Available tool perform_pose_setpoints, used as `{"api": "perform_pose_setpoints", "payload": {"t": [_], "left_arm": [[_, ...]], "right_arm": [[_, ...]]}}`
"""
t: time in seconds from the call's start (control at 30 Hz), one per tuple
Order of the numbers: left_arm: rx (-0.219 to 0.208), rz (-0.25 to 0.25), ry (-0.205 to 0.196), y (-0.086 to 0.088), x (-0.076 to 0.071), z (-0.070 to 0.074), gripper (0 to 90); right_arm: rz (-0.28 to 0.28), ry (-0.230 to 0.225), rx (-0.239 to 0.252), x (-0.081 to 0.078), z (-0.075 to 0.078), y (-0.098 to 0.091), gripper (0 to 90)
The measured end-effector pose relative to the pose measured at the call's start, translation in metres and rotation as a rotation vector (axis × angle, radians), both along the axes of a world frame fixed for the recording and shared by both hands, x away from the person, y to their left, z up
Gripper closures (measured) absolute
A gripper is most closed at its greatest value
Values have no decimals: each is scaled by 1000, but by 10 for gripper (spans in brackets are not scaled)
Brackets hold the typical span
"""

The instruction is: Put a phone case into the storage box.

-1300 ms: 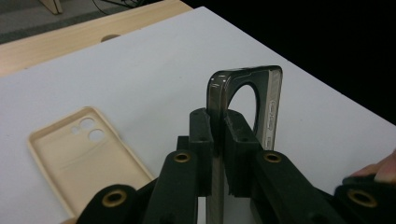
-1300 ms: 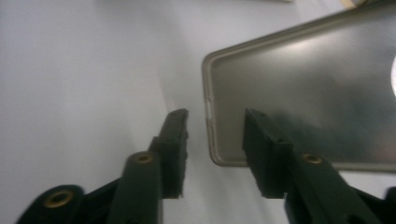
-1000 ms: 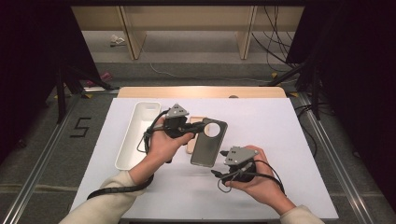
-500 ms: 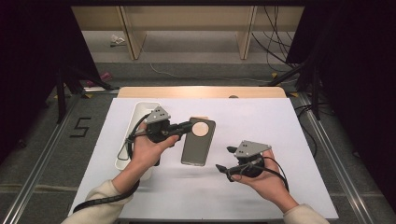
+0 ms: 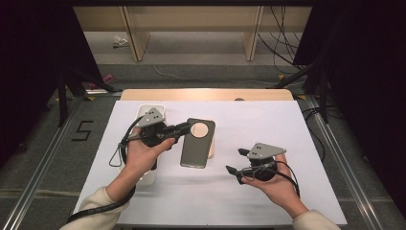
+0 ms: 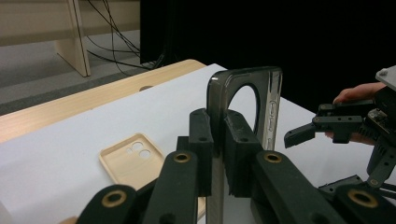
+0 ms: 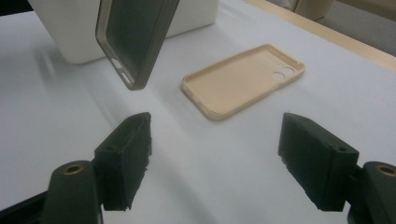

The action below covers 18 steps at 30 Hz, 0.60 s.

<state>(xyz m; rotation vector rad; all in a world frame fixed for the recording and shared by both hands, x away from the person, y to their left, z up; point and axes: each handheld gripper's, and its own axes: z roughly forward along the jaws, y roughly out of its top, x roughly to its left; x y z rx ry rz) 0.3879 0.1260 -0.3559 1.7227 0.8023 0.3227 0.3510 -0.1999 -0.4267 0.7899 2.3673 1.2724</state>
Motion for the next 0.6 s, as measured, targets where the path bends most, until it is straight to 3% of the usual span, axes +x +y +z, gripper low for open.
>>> {"api": "perform_pose_setpoints", "payload": {"t": [0.6], "left_arm": [[-29,31,-34,20,1,17,825]], "right_arm": [[-26,16,32,2,-2,-6,264]]}}
